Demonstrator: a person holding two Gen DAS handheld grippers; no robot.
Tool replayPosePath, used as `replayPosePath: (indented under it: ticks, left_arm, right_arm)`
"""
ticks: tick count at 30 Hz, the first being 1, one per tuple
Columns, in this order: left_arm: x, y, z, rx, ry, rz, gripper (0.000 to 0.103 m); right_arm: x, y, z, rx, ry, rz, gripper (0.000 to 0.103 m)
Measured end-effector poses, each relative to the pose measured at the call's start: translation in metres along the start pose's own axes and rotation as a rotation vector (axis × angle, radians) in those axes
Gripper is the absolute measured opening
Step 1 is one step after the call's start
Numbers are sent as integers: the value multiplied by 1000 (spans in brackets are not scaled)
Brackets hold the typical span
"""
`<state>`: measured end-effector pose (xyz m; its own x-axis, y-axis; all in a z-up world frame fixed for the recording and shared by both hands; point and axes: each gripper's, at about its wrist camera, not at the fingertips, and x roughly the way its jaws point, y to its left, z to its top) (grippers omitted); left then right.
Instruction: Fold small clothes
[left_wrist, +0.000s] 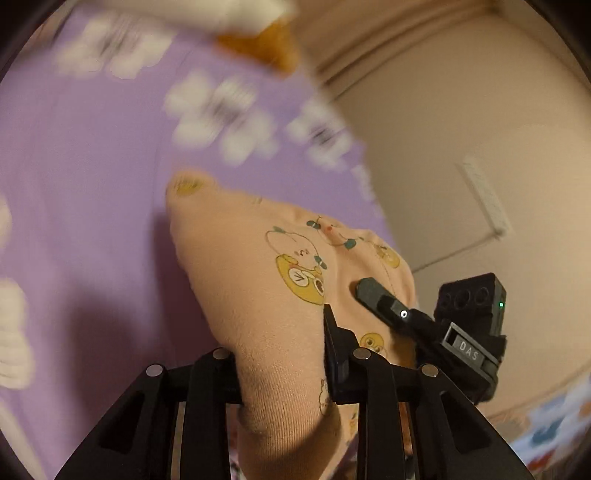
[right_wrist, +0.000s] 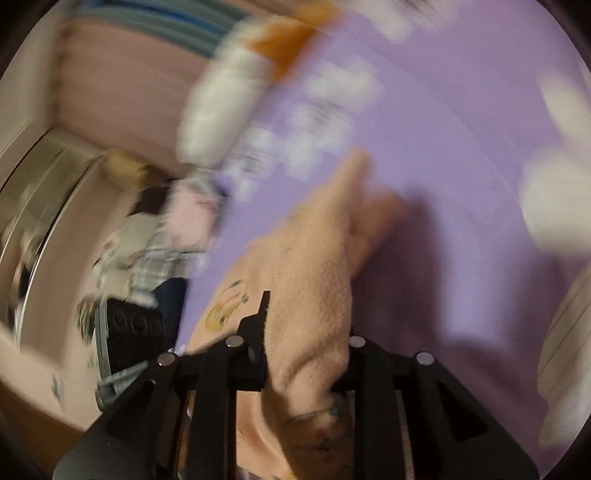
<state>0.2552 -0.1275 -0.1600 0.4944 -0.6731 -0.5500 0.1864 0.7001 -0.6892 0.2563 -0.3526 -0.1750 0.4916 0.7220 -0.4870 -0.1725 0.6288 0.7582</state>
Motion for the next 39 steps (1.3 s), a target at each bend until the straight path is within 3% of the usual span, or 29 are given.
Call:
replayPosePath:
  ticks: [4, 7, 11, 12, 17, 26, 30, 36, 39]
  left_arm:
    - [-68, -29, -4, 82, -123, -77, 26]
    - [-95, -43, -9, 132, -203, -10, 26]
    - [-107, -50, -11, 146, -245, 119, 26]
    - [-108, -52, -13, 158, -255, 169, 26]
    - [-118, -48, -26, 179, -282, 270, 26]
    - [-137, -41, -28, 188, -291, 263, 26]
    - [-144, -48, -27, 245, -316, 332, 27]
    - [-158, -43, -13, 250, -363, 325, 26]
    - [-155, -34, -9, 221, -349, 339, 26]
  right_arm:
    - [-36, 52, 8, -82, -82, 159, 22]
    - [-43, 90, 4, -174, -128, 228, 22]
    - [-29, 133, -6, -266, -113, 152, 23]
    - [-25, 138, -8, -273, -109, 150, 23]
    - [-11, 139, -11, -239, -98, 170, 23]
    - [-12, 162, -23, -314, -64, 153, 24]
    - [-8, 171, -19, -331, -66, 152, 24]
    - [3, 207, -12, -456, -88, 99, 24]
    - [12, 209, -9, -471, -88, 95, 24]
